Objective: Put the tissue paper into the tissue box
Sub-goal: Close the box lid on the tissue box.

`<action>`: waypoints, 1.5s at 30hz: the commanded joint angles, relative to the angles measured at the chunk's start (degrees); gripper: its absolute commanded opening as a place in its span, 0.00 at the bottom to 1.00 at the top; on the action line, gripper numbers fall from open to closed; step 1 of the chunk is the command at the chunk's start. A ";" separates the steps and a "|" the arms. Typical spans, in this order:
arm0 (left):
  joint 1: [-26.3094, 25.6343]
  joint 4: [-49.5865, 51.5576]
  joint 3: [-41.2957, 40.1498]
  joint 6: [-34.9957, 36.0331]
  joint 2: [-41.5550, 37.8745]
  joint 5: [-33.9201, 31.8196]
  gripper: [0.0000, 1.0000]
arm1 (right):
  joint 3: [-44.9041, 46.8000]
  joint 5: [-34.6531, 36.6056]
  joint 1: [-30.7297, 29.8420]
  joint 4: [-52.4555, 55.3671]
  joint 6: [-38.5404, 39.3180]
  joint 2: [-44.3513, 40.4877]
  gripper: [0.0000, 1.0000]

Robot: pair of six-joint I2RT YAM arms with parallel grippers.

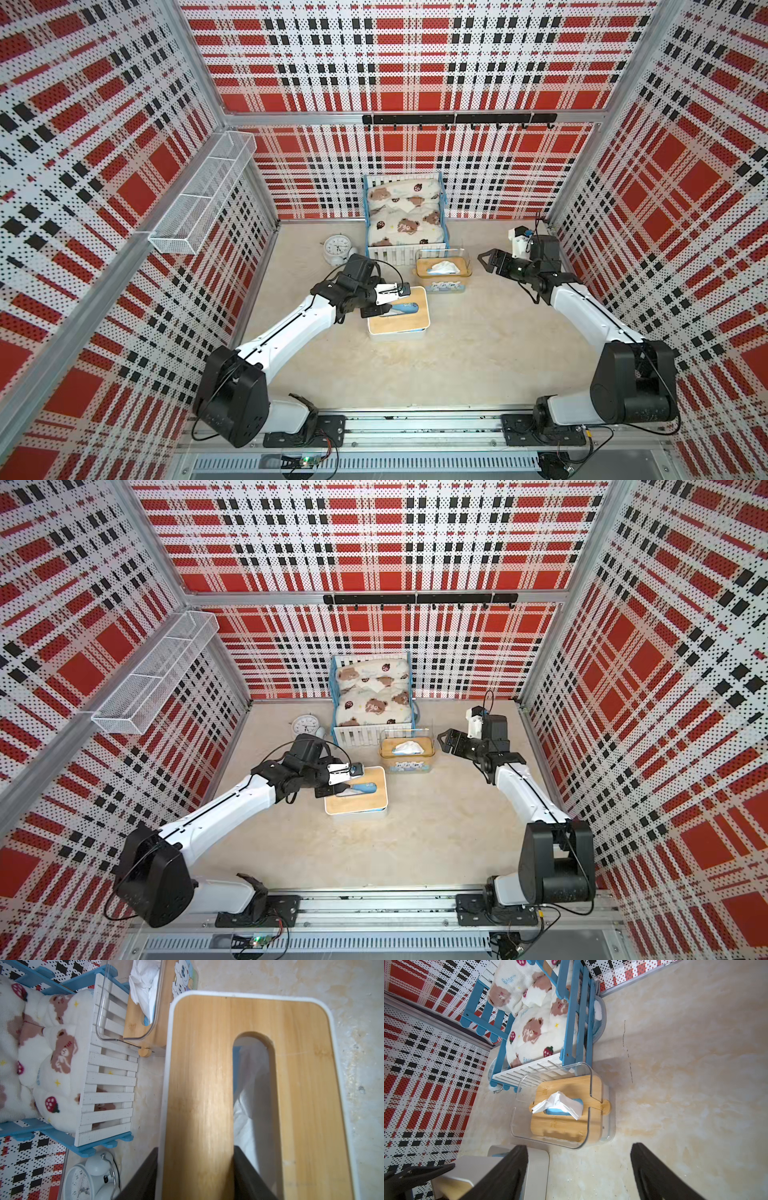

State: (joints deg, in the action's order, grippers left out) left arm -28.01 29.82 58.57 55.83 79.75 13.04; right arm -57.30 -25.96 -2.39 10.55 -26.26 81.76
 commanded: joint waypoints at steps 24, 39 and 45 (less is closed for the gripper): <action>2.99 3.90 4.43 2.54 8.05 11.85 0.09 | 0.78 -1.29 0.11 -2.11 0.04 0.99 0.85; 4.54 7.57 7.10 4.91 12.73 17.02 0.10 | 1.31 -1.90 0.11 -2.85 -0.02 1.52 0.85; 4.42 7.88 7.60 5.81 15.33 14.83 0.10 | 0.95 -2.32 0.11 -2.99 -0.28 1.93 0.85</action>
State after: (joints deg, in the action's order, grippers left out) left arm -23.44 35.05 65.41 59.90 93.08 27.83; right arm -56.38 -27.51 -2.39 8.67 -26.46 83.26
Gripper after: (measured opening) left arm 0.503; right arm 0.851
